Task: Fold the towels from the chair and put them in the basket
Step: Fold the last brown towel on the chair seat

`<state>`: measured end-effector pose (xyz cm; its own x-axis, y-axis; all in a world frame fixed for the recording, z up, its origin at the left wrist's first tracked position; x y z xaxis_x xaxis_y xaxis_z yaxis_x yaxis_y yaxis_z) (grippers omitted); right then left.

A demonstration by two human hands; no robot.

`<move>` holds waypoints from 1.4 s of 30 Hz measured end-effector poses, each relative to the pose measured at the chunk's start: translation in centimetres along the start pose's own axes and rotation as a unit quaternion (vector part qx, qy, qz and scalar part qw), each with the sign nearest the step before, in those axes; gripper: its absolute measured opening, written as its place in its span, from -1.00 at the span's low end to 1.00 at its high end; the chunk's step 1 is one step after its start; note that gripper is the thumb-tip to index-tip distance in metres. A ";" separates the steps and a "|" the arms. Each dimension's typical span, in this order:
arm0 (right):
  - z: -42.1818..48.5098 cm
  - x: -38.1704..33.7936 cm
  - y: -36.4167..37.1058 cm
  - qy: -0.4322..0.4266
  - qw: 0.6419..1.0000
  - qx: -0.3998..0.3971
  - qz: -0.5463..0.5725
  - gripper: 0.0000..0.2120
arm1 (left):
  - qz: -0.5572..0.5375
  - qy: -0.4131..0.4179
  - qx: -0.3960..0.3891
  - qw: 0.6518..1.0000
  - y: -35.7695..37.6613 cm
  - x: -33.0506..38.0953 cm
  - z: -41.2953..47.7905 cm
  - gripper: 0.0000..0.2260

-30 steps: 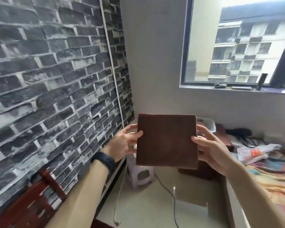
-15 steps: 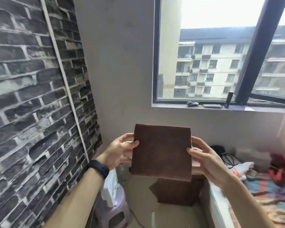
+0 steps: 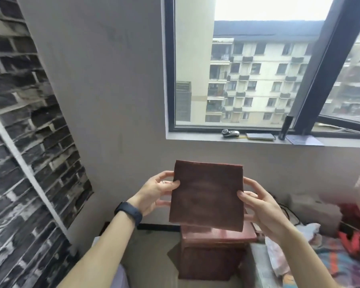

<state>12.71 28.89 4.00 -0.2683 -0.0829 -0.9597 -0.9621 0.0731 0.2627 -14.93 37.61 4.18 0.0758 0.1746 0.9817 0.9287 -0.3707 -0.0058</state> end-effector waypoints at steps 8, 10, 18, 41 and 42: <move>13.8 7.3 -6.1 0.121 0.992 0.024 -0.020 -0.66 | -0.016 -0.130 0.036 0.991 0.8 -9.0 12.8 -0.74; 15.9 11.1 -7.4 0.180 0.982 0.033 -0.034 -0.68 | -0.014 -0.178 0.046 0.983 0.9 -13.0 14.9 -0.73; 22.2 24.0 -11.7 0.352 0.928 0.095 -0.080 -0.75 | -0.021 -0.344 0.028 0.938 1.3 -26.7 22.1 -0.76; 41.7 33.5 -14.3 0.369 0.905 0.143 -0.156 -0.57 | 0.239 -0.332 0.123 0.904 -3.9 -32.7 41.0 -0.63; 41.5 33.3 -14.4 0.354 0.906 0.151 -0.178 -0.54 | 0.265 -0.320 0.128 0.900 -3.8 -32.4 40.9 -0.60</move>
<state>19.67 66.30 -35.87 -0.0094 -0.7628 -0.6465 -0.9654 0.1755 -0.1930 -6.03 70.67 -35.40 0.6515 0.5550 0.5172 0.7469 -0.3497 -0.5655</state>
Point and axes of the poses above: each hand's wrist, its own z-axis towards the middle knuckle, its own y-axis out of the palm, x = y × z, the point moved 6 cm from there along z, towards the middle knuckle, and after that the axes turned 7 degrees about z, right-handed, at the moved point
